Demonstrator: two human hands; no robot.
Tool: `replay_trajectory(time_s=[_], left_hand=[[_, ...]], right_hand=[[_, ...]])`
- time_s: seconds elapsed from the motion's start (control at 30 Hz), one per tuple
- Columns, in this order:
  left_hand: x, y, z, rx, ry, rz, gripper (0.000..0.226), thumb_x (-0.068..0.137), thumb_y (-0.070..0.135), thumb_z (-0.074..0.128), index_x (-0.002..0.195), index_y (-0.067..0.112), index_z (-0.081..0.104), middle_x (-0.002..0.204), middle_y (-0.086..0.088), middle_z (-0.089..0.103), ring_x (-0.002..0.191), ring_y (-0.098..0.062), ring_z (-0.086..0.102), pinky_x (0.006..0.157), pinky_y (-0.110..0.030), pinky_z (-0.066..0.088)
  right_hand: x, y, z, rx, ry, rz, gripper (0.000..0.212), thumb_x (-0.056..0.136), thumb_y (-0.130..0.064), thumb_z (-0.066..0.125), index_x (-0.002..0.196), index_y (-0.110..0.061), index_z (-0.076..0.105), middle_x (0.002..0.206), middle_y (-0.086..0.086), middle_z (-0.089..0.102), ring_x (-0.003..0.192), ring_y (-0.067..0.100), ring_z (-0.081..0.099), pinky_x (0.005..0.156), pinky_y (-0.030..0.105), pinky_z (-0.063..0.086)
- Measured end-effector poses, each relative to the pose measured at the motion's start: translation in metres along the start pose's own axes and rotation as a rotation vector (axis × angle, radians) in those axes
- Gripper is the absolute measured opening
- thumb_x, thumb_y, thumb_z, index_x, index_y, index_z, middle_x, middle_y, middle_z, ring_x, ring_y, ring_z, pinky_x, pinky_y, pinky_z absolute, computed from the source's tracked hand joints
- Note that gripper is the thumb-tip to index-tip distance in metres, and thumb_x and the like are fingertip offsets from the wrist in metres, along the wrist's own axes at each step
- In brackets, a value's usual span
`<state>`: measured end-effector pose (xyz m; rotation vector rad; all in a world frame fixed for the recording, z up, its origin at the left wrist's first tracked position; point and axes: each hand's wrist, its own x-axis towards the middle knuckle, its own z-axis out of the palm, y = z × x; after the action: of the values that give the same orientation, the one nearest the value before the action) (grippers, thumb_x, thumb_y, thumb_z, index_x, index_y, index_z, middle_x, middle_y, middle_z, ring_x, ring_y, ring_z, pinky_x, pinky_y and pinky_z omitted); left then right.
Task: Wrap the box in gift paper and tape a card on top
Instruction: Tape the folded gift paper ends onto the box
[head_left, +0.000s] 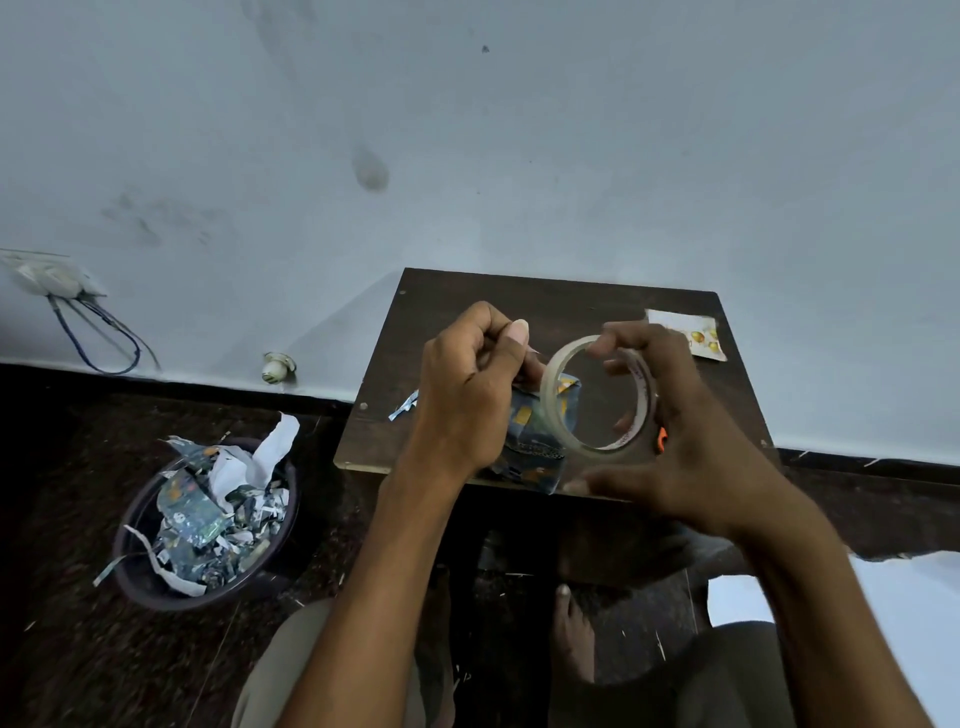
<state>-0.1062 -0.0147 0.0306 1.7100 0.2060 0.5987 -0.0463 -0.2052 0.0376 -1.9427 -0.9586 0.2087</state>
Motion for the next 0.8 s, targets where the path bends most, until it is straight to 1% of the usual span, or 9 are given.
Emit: replay_trajectory(time_s=[0.13,0.23,0.3,0.4,0.47,0.53,0.63,0.73,0.8], left_hand=[[0.002,-0.001,-0.001,0.014,0.036,-0.021,0.028,0.096,0.029,0.051,0.076,0.009,0.055,0.071,-0.005,0.072,0.069,-0.023,0.07,0.072,-0.046,0.058],[0.004,-0.003,-0.002,-0.005,0.04,-0.055,0.029,0.097,0.033,0.05,0.077,0.012,0.055,0.076,-0.013,0.073,0.076,-0.033,0.073,0.077,-0.054,0.058],[0.003,-0.001,-0.001,-0.009,0.034,-0.055,0.029,0.097,0.031,0.05,0.078,0.011,0.055,0.075,-0.014,0.073,0.075,-0.033,0.072,0.075,-0.051,0.059],[0.002,0.0,0.0,-0.008,0.033,-0.05,0.028,0.102,0.023,0.05,0.076,0.011,0.054,0.069,-0.002,0.071,0.067,-0.018,0.071,0.068,-0.036,0.056],[0.002,0.0,-0.001,-0.031,0.029,-0.066,0.027,0.1,0.024,0.051,0.076,0.012,0.055,0.067,-0.002,0.07,0.068,-0.02,0.07,0.071,-0.037,0.057],[0.003,0.001,0.0,-0.055,0.015,-0.084,0.027,0.095,0.026,0.051,0.077,0.008,0.057,0.068,-0.006,0.071,0.071,-0.026,0.072,0.078,-0.047,0.059],[0.004,0.0,0.003,-0.042,-0.014,-0.102,0.027,0.092,0.025,0.052,0.075,0.005,0.059,0.069,-0.008,0.072,0.073,-0.028,0.072,0.082,-0.055,0.058],[0.005,0.001,0.004,-0.013,-0.012,-0.103,0.028,0.09,0.025,0.052,0.074,0.003,0.06,0.069,-0.008,0.073,0.072,-0.027,0.072,0.081,-0.056,0.058],[0.006,0.001,0.005,0.0,-0.009,-0.102,0.029,0.089,0.024,0.051,0.073,0.001,0.06,0.068,-0.007,0.073,0.07,-0.025,0.072,0.079,-0.054,0.059]], right_hand=[[0.0,0.008,0.024,-0.237,0.175,-0.098,0.056,0.059,-0.025,0.096,0.104,-0.03,0.064,0.134,0.002,0.042,0.13,0.016,0.044,0.103,0.011,0.034],[-0.001,0.008,0.026,-0.165,0.262,-0.147,0.026,0.069,-0.029,0.092,0.086,-0.027,0.074,0.136,0.004,0.049,0.133,0.019,0.045,0.106,0.025,0.038],[-0.001,0.005,0.022,-0.099,0.304,-0.167,0.015,0.072,-0.032,0.087,0.08,-0.028,0.075,0.145,0.005,0.048,0.142,0.022,0.04,0.11,0.036,0.039],[-0.001,0.002,0.016,-0.036,0.312,-0.171,0.016,0.074,-0.036,0.082,0.073,-0.02,0.076,0.158,0.001,0.04,0.149,0.024,0.032,0.111,0.039,0.037],[-0.003,0.002,0.01,0.091,0.323,-0.166,0.02,0.075,-0.033,0.079,0.072,-0.013,0.073,0.157,0.003,0.042,0.148,0.025,0.035,0.111,0.05,0.037],[-0.004,0.004,0.003,0.223,0.335,-0.164,0.026,0.075,-0.03,0.077,0.072,-0.005,0.072,0.143,0.01,0.054,0.139,0.027,0.047,0.108,0.056,0.038],[-0.006,0.004,-0.004,0.402,0.332,-0.116,0.03,0.078,-0.038,0.078,0.068,-0.009,0.076,0.1,0.015,0.07,0.102,0.026,0.065,0.084,0.042,0.049],[-0.008,0.002,-0.008,0.441,0.314,-0.048,0.04,0.082,-0.048,0.075,0.065,-0.012,0.07,0.068,0.021,0.061,0.067,0.044,0.055,0.061,0.052,0.043],[-0.008,-0.003,-0.012,0.436,0.334,-0.01,0.038,0.079,-0.048,0.076,0.063,-0.014,0.07,0.058,0.02,0.056,0.053,0.04,0.049,0.05,0.044,0.036]])
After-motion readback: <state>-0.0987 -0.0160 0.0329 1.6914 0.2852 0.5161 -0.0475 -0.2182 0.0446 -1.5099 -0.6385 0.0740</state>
